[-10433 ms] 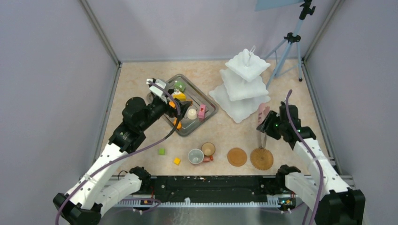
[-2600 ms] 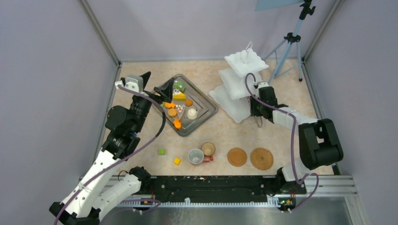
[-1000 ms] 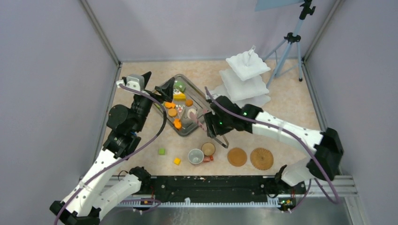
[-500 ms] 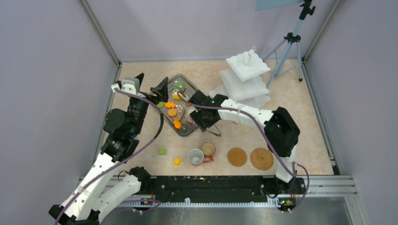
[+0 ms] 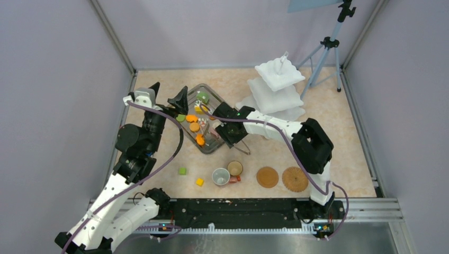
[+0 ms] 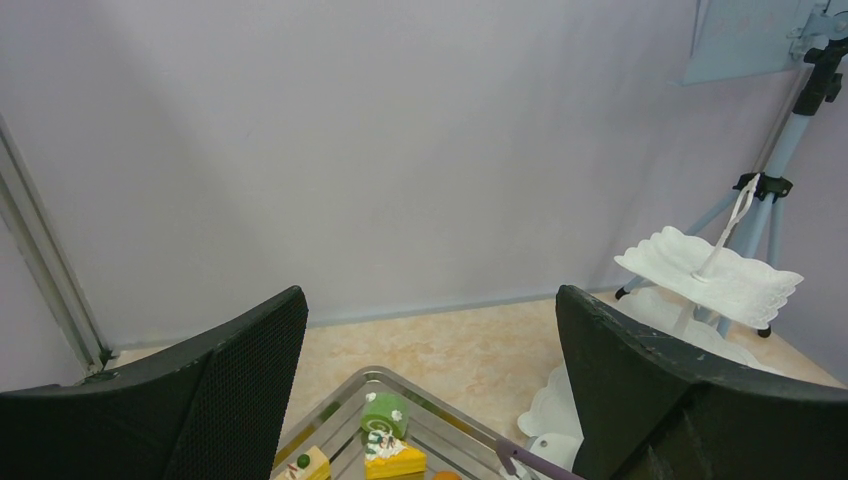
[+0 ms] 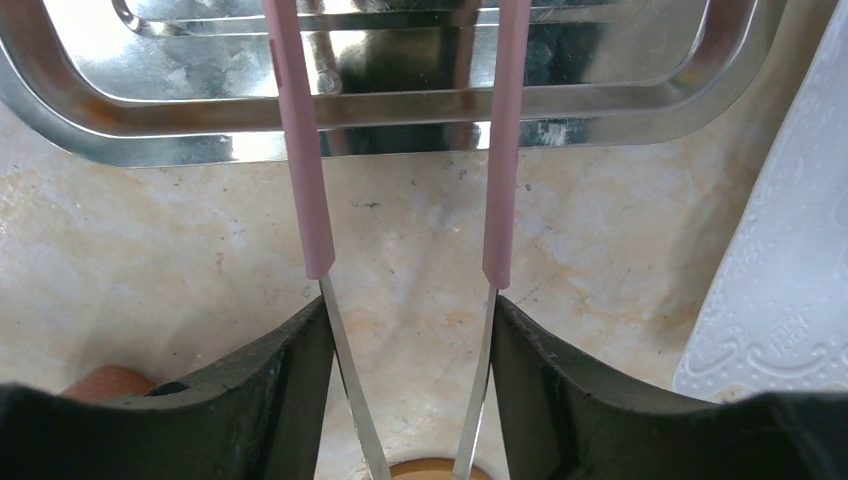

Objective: Serve the afternoon tea

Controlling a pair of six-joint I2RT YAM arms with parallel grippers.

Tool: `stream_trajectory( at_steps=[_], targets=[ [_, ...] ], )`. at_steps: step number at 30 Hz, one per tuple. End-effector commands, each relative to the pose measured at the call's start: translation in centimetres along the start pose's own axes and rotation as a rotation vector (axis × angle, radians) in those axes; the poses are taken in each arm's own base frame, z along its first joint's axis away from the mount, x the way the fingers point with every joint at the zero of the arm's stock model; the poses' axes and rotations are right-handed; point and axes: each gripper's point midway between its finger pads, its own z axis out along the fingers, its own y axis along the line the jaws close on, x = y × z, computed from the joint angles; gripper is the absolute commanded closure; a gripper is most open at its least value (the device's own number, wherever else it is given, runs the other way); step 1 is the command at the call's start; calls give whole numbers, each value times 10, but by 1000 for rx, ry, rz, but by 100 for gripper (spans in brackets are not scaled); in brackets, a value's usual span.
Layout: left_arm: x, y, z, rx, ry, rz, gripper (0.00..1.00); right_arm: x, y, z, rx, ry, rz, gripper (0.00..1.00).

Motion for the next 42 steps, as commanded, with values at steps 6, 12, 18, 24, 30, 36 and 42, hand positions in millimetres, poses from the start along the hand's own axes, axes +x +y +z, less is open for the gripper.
stream_trajectory(
  at_steps=[6,12,18,24,30,36,42],
  targets=[
    [-11,1,1,-6,-44,-5,1,-35,-2,-16,-5,-122,30,58],
    [-10,0,2,0,-41,-7,1,-46,-4,-44,-18,-216,51,68],
    [-11,-1,1,3,-43,-9,1,-30,-13,-91,-23,-273,107,72],
    [-9,-2,2,8,-37,-13,1,16,-17,-137,-80,-303,190,74],
    [-8,-4,3,17,-33,-20,1,79,-45,-184,-14,-316,315,75],
    [-6,-8,4,35,-25,-29,1,115,-95,-214,157,-336,443,76],
    [0,-9,6,38,-8,-24,1,117,-139,-221,242,-340,534,76]
  ],
)
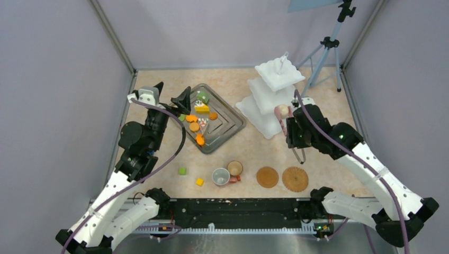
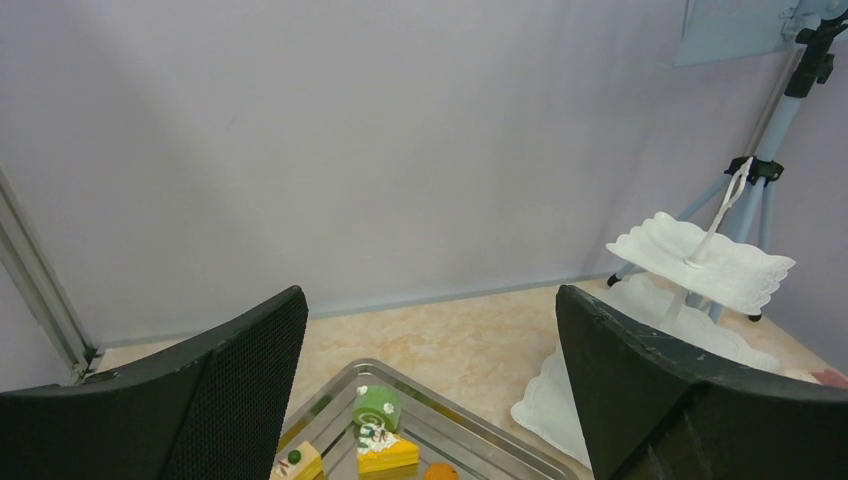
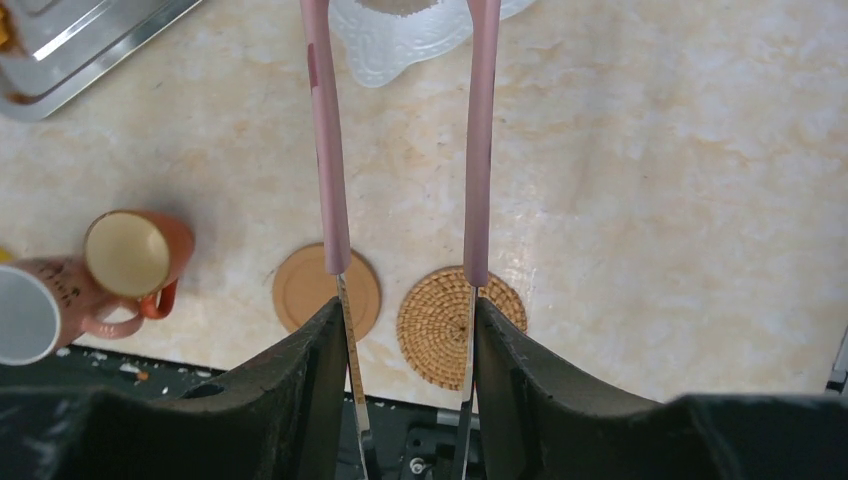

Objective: Serve the afternoon tea

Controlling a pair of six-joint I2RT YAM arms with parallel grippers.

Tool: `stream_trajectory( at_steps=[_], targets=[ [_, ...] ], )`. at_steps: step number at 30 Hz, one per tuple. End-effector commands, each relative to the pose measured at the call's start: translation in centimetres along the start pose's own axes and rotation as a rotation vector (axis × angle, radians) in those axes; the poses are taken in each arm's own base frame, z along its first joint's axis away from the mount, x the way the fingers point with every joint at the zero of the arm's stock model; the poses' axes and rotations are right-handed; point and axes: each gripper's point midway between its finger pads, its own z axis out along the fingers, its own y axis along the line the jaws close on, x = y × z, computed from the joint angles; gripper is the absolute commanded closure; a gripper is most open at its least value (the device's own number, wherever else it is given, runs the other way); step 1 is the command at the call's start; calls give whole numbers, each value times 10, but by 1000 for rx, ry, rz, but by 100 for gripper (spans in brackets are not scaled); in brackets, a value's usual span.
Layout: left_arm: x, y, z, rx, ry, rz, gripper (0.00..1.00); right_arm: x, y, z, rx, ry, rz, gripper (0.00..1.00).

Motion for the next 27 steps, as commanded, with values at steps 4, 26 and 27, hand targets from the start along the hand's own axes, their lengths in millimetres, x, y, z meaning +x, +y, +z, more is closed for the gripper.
stream_trajectory(
  at_steps=[4,26,27],
  targets=[
    [-7,-4,3,13,-27,-21,1,-33,-42,14,89,-38,66,77],
    [-14,-1,-1,5,-46,-24,1,-122,-76,113,103,-71,84,76],
    [-14,-1,-1,5,-47,-23,1,-124,-76,116,100,-81,83,75]
  ],
)
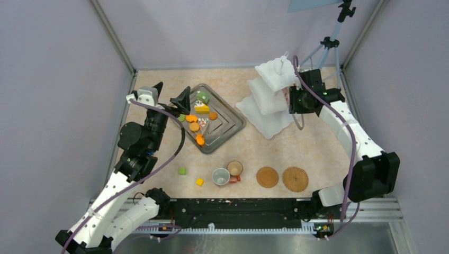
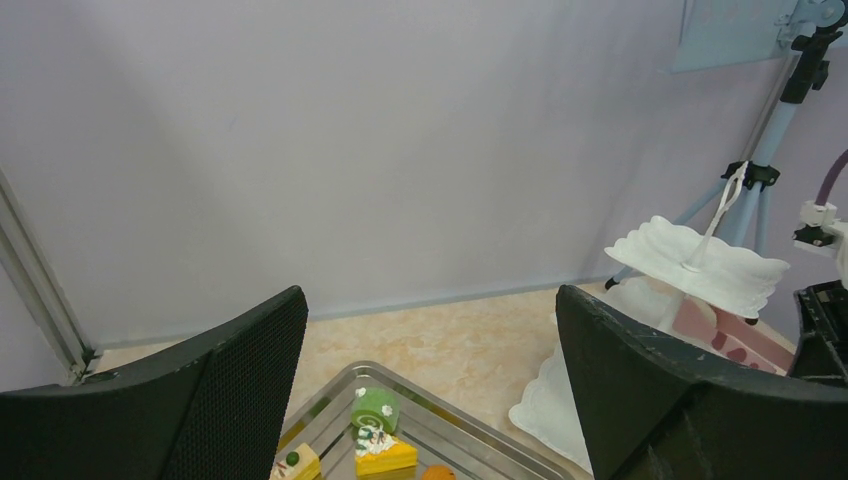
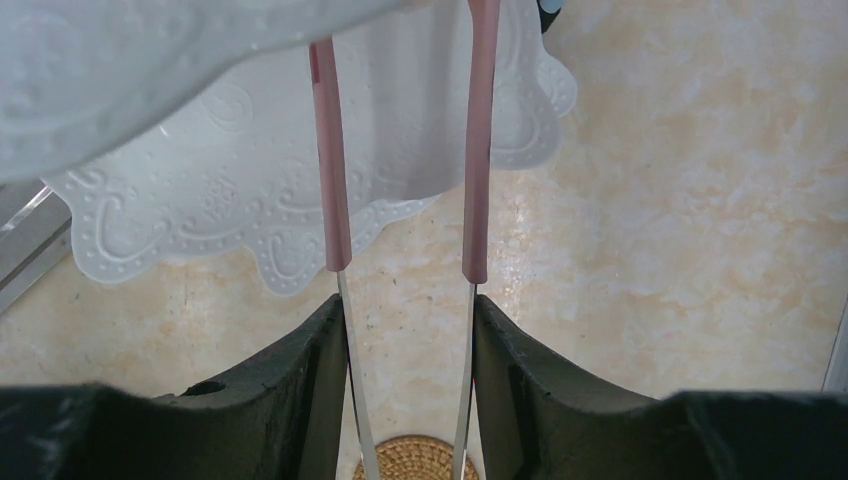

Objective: Serve the afternoon tea

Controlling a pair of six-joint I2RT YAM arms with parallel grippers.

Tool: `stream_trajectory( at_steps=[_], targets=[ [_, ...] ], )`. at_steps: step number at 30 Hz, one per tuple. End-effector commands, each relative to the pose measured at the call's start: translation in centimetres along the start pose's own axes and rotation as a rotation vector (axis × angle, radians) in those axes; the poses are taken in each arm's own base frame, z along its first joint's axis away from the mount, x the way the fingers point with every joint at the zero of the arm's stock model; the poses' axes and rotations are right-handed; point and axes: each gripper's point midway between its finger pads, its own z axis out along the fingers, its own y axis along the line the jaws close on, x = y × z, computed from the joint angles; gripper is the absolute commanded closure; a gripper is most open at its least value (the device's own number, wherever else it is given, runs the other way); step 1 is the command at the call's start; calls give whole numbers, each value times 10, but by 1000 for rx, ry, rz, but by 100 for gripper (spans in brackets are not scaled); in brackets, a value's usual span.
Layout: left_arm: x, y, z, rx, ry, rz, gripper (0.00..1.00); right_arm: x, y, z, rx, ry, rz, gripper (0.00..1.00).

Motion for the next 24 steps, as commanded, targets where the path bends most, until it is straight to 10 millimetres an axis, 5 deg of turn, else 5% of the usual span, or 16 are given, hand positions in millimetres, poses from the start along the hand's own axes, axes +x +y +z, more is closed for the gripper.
stream_trajectory(
  at_steps=[1,7,13,24],
  targets=[
    [-13,-1,0,3,-44,-17,1,-40,6,6,-32,-121,-7,75],
    [-12,-1,0,1,-42,-15,1,-47,5,14,-21,-130,-20,68],
    [-15,-1,-1,3,-47,-17,1,-38,1,7,-9,-108,-25,51],
    [-13,-3,0,15,-42,-21,1,-14,-9,-37,6,-95,7,44]
  ],
)
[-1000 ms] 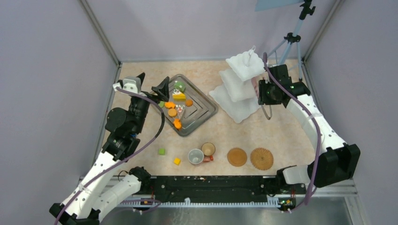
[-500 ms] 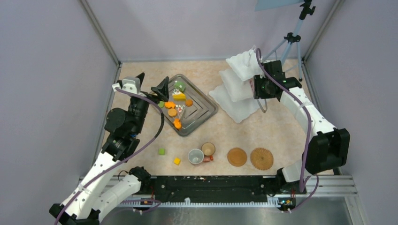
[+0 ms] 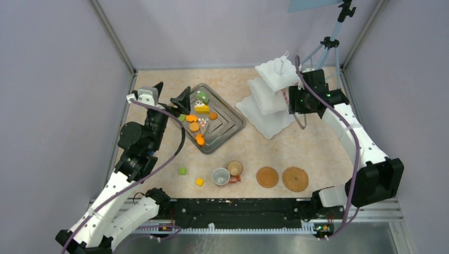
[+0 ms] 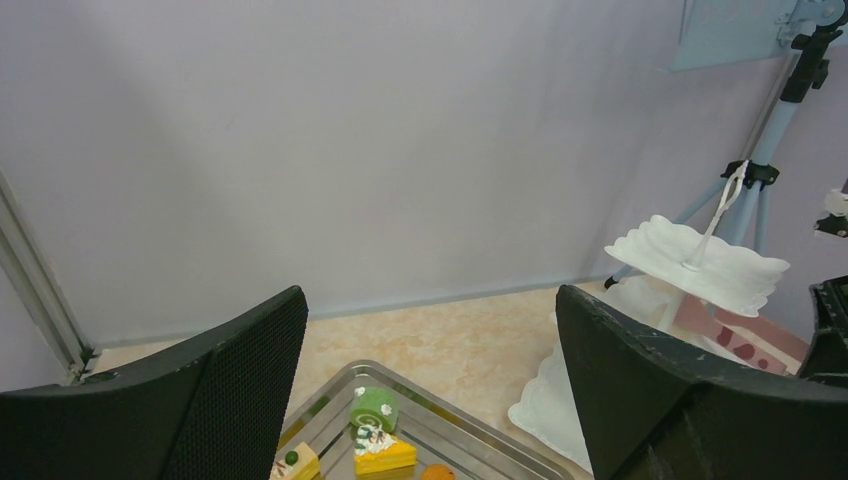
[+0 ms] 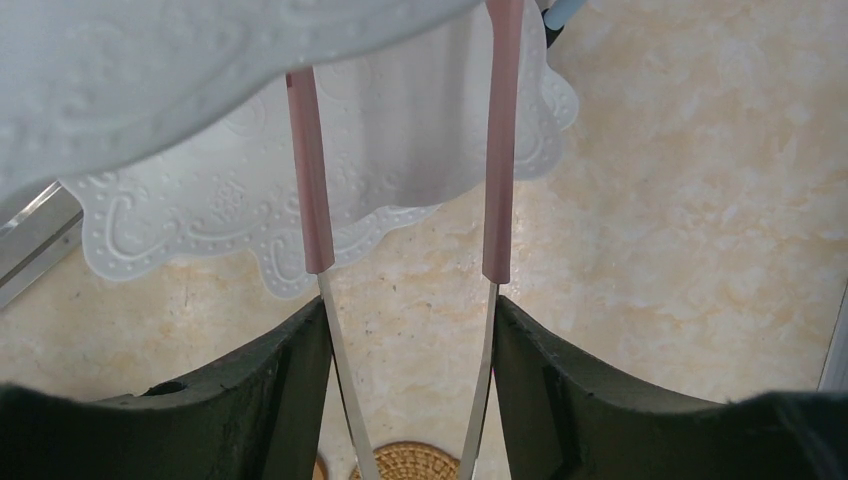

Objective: Serve the afternoon tea

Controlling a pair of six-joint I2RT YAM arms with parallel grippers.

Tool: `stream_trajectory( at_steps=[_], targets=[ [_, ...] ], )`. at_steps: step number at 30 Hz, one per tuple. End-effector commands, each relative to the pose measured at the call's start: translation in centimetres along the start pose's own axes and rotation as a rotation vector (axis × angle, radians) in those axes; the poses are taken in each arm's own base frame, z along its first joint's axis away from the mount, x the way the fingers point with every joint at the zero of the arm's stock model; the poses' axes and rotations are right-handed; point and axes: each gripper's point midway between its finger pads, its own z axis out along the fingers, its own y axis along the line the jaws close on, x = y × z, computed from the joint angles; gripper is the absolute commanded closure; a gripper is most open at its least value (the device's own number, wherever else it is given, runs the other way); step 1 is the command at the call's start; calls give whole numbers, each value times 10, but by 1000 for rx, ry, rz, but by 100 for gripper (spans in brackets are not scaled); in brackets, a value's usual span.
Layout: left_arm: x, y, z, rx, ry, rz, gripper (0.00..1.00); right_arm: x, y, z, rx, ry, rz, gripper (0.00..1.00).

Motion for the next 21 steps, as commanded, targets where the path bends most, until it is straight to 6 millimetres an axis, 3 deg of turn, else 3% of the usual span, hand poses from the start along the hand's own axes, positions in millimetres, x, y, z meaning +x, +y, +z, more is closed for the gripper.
stream_trajectory(
  at_steps=[1,7,12,14,18,21],
  targets=[
    [-13,-4,0,15,-43,-20,1,-8,-10,-40,19,-81,37,44],
    [-9,-5,2,22,-32,-16,1,39,-12,-68,0,18,71,46],
    [-9,-9,2,35,-29,-47,1,69,10,-108,-151,35,90,49],
    [-10,-9,2,36,-31,-49,1,76,29,-120,-237,40,81,50],
    [-12,-5,1,19,-35,-39,1,82,87,-139,-369,33,-14,51],
    [-15,1,-1,-11,-43,-32,1,86,145,-141,-482,48,-65,51]
  ],
)
